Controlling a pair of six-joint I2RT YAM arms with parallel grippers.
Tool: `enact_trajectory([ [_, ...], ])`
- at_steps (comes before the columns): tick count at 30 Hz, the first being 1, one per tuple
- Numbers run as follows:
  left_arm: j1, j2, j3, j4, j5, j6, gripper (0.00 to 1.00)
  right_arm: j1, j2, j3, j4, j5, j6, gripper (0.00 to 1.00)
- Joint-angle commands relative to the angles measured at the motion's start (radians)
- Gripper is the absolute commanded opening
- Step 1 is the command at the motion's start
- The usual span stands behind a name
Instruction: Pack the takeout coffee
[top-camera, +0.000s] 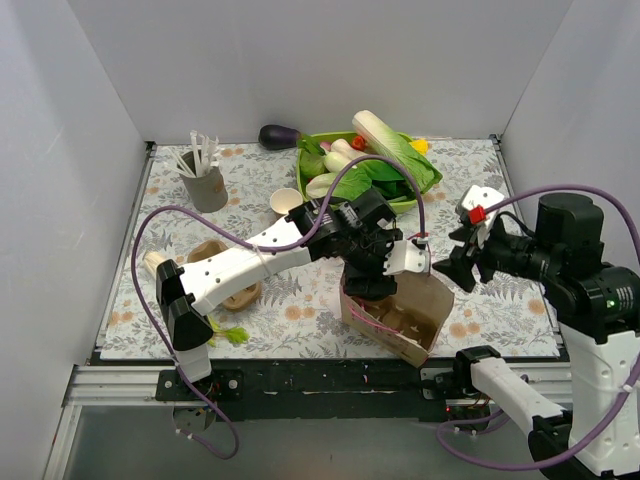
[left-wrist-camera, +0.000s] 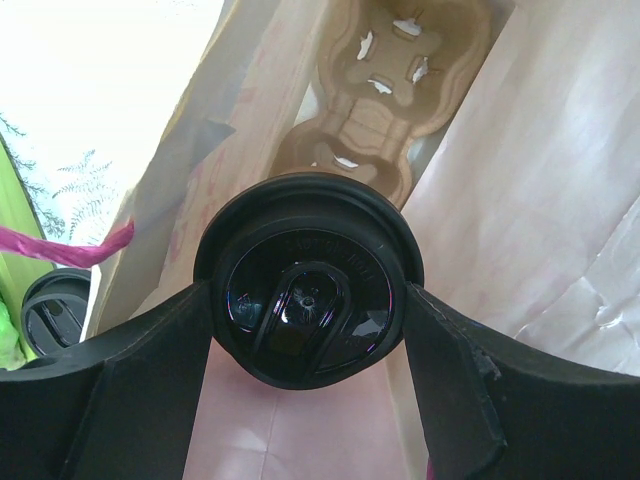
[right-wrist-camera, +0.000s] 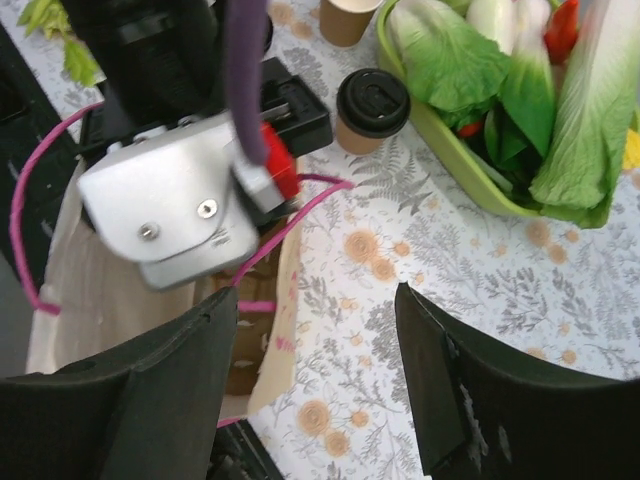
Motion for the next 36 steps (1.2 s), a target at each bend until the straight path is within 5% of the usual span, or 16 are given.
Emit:
enact_trajectory([
  [1,0.001,-0.081,-0.021,0.016,-0.002,-0.021,0.0,0.005,-0.066,-0.033,-0.121,-0.086,0.014,0.72],
  [9,0.002,-0.097,-0.017,0.007,-0.002,-0.021,0.0,0.007,-0.135,-0.192,-0.086,-0.107,-0.009,0.73],
  [16,0.001,-0.13,-0.058,0.007,-0.001,-0.013,0.0,0.007,-0.099,-0.322,0.058,-0.068,-0.012,0.61],
  [26,0.002,-0.193,-0.139,0.012,-0.024,-0.013,0.0,0.005,0.031,-0.298,0.282,-0.209,-0.005,0.03],
  [36,0.001,-0.193,-0.193,0.021,-0.113,0.068,0.0,0.065,0.023,-0.273,0.356,-0.2,0.021,0.01],
])
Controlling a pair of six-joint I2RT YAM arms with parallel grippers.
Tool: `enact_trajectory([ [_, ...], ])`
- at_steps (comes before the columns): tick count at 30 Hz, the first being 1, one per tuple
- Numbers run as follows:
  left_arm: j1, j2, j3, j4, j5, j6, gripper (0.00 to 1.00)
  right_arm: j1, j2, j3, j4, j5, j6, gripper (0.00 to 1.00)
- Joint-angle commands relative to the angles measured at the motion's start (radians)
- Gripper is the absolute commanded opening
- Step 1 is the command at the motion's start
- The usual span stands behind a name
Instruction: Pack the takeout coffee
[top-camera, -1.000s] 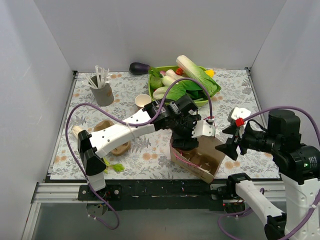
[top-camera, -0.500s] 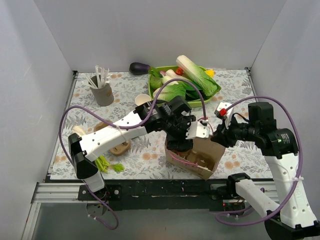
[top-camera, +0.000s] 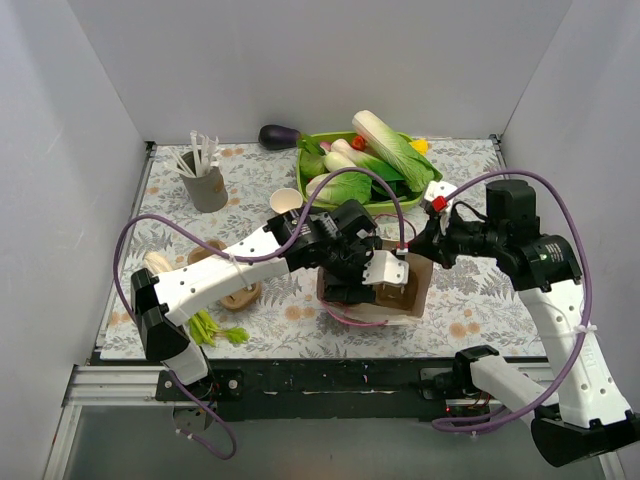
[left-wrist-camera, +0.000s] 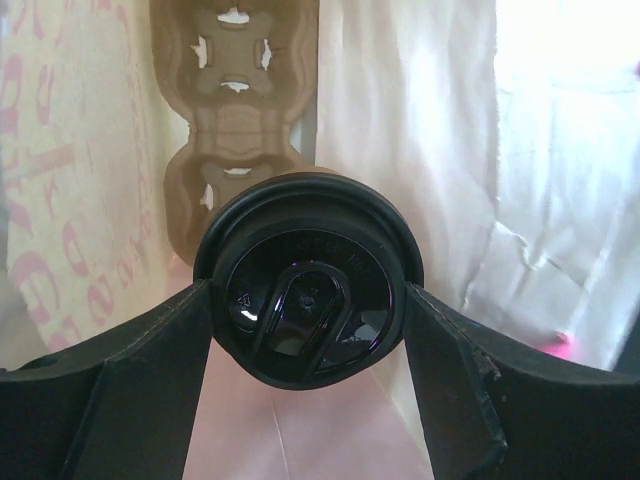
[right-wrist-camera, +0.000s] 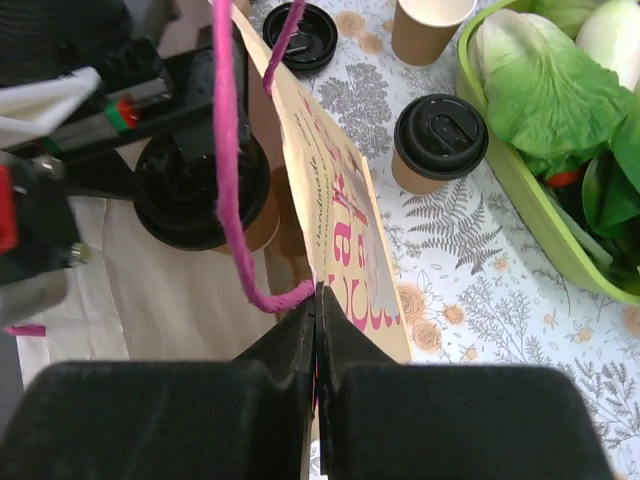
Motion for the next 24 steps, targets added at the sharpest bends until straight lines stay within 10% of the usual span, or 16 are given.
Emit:
enact_trajectory([
  [1,0.002,-0.041,-0.015,0.012,-0.051,0.059,0.0,0.035,-0.034,0.048,0.082,-0.033,0.025,0.01],
  [24,-0.018,-0.099,-0.244,0.164,-0.177,0.239,0.0,0.159,-0.131,-0.055,0.16,0.014,-0.001,0.01],
])
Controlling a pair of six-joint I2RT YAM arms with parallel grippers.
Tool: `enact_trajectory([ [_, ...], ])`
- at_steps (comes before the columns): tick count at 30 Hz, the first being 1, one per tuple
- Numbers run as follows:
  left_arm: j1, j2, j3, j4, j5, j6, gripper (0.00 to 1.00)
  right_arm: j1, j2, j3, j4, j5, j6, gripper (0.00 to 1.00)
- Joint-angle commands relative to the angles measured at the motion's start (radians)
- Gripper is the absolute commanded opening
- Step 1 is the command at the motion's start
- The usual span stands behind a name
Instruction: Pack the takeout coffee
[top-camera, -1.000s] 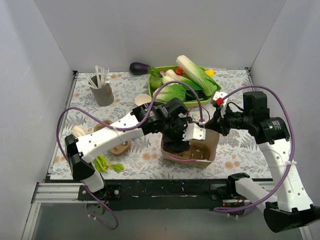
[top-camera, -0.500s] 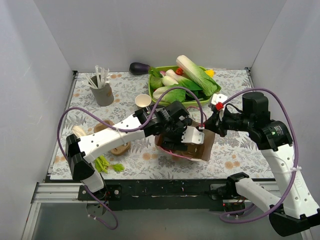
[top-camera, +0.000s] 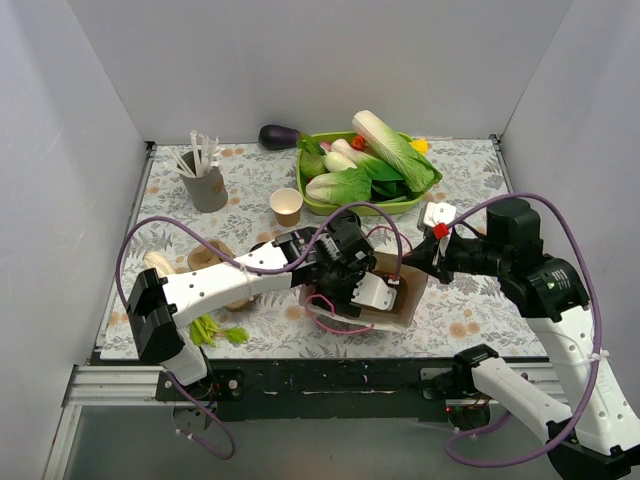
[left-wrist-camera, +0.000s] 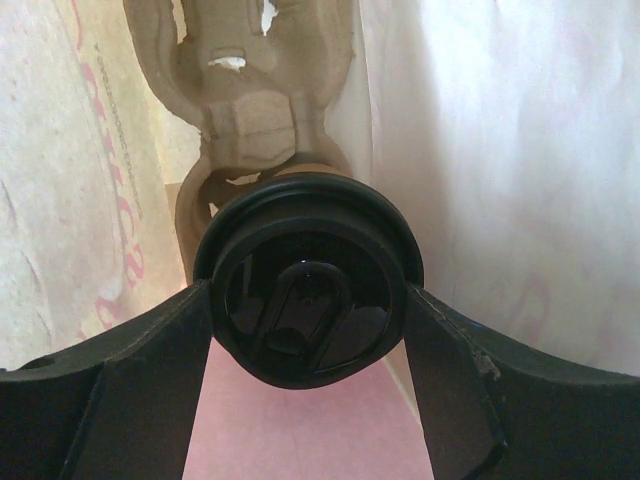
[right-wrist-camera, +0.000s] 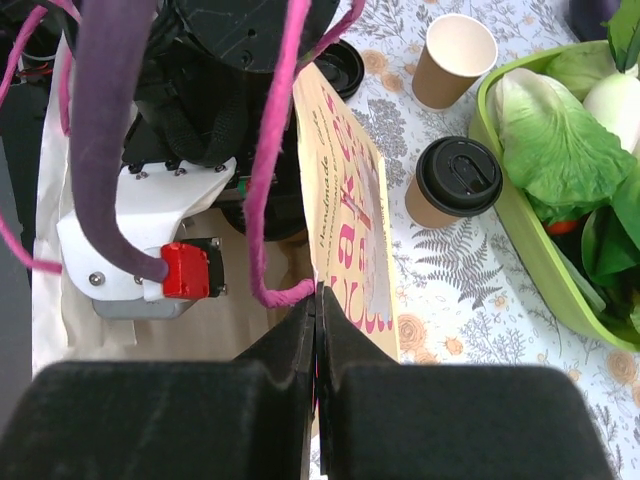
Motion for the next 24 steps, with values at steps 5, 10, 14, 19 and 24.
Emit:
enact_trajectory([
  [5,-0.006,-0.058,0.043,0.048,-0.047,0.005,0.0,0.081,0.012,-0.001,0.102,-0.007,-0.064,0.01],
  [10,-0.006,-0.05,0.043,0.031,-0.082,0.011,0.0,0.141,0.016,-0.018,0.128,0.016,-0.057,0.01],
  [14,-0.004,-0.034,0.036,0.013,-0.1,0.009,0.0,0.176,0.018,-0.021,0.156,0.03,-0.024,0.01],
  [19,-0.006,-0.014,0.028,0.009,-0.11,0.003,0.0,0.202,0.018,-0.024,0.162,0.031,-0.001,0.01],
  [24,0.002,-0.058,-0.021,0.059,-0.061,0.002,0.0,0.207,0.016,-0.032,0.145,0.022,0.016,0.01],
])
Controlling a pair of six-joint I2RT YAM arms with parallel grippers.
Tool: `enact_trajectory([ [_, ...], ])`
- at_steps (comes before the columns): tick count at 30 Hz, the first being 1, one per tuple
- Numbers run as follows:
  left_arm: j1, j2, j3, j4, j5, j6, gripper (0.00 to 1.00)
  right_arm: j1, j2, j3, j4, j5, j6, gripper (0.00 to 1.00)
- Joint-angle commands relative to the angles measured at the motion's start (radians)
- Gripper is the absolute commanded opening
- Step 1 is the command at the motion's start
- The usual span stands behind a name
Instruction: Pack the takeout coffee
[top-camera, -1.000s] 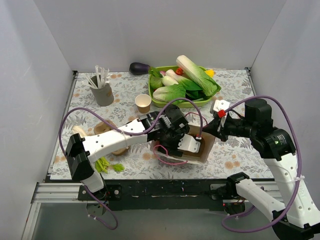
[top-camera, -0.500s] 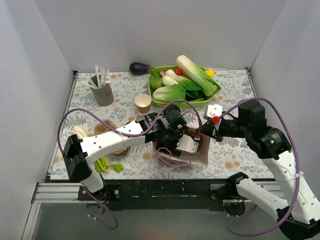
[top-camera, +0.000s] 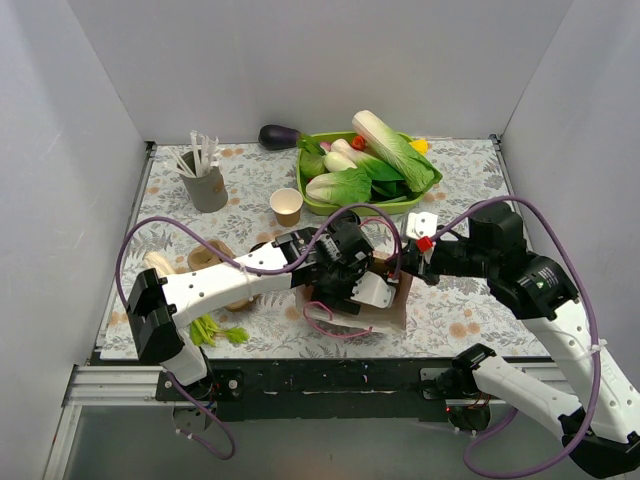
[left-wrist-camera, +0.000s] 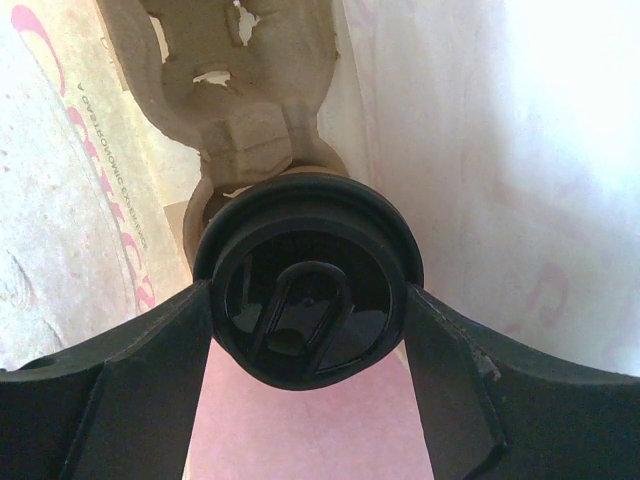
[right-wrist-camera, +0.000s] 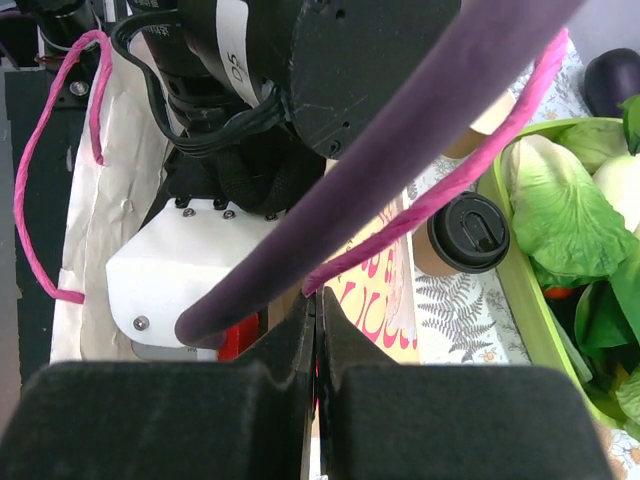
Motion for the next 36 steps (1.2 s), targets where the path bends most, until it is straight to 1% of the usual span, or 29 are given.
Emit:
enact_trajectory([
  [1,0.009,-0.062,-0.042,0.065,0.023,0.002,0.0,0.016,-0.008,-0.016,0.034,-0.053,0.035,0.01],
  [6,0.05,-0.116,-0.099,0.1,0.12,0.014,0.0,0.016,-0.004,-0.016,0.007,-0.073,0.053,0.01],
  [9,0.074,-0.134,-0.123,0.136,0.137,0.028,0.0,0.016,0.007,-0.014,-0.002,-0.079,0.065,0.01],
  [13,0.094,-0.113,-0.119,0.119,0.172,0.038,0.0,0.016,0.007,-0.024,-0.002,-0.076,0.07,0.01],
  [19,0.115,-0.09,-0.137,0.146,0.18,0.068,0.0,0.016,0.021,-0.033,0.0,-0.074,0.082,0.01],
  [25,0.159,-0.065,-0.137,0.166,0.253,0.075,0.0,0.009,0.031,-0.04,0.001,-0.067,0.114,0.01],
  [29,0.198,-0.047,-0.152,0.197,0.273,0.103,0.0,-0.01,0.047,-0.039,-0.014,-0.067,0.133,0.01],
  [36,0.212,-0.009,-0.142,0.235,0.287,0.111,0.0,-0.072,0.074,-0.027,-0.049,-0.108,0.128,0.01],
])
